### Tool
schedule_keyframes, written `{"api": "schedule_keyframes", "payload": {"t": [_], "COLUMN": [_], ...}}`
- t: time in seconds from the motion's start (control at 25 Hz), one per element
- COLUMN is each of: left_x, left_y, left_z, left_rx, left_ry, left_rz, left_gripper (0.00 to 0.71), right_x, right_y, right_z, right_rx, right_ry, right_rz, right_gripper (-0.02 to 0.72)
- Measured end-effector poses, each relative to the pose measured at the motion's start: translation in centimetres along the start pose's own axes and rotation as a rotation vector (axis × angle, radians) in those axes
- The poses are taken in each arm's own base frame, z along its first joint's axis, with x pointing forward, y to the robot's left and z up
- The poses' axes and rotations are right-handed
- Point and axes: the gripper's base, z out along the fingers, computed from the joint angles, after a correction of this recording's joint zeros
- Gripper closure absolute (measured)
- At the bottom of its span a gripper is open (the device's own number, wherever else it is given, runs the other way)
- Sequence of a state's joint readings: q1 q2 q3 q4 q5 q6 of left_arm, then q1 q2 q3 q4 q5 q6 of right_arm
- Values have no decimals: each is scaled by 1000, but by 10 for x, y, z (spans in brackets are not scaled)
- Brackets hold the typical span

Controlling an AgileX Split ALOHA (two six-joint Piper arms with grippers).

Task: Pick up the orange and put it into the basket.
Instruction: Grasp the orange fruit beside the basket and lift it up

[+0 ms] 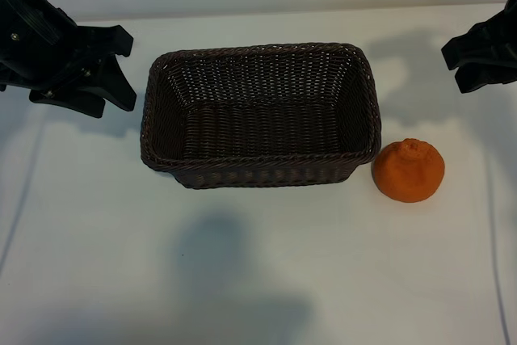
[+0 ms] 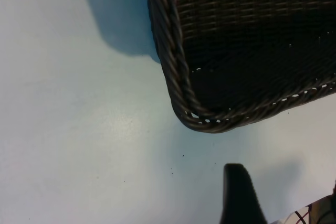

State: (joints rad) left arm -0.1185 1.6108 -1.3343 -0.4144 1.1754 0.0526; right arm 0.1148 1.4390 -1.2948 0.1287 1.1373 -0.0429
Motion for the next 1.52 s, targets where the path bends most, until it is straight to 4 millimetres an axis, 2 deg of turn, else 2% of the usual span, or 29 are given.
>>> {"api": "schedule_keyframes", "payload": {"t": [1.08, 1.52], "left_x": [0, 0], "left_y": [0, 0], "left_z": [0, 0], "left_rx": [0, 0], "left_ry": [0, 0], "left_rz": [0, 0], "left_gripper": [254, 254], "right_x": [-1, -2], "right_y": [0, 0], "right_z": [0, 0], "right_rx": [0, 4], "right_ry": [-8, -19], "right_rz": [-2, -222], "right_gripper": [247, 285]}}
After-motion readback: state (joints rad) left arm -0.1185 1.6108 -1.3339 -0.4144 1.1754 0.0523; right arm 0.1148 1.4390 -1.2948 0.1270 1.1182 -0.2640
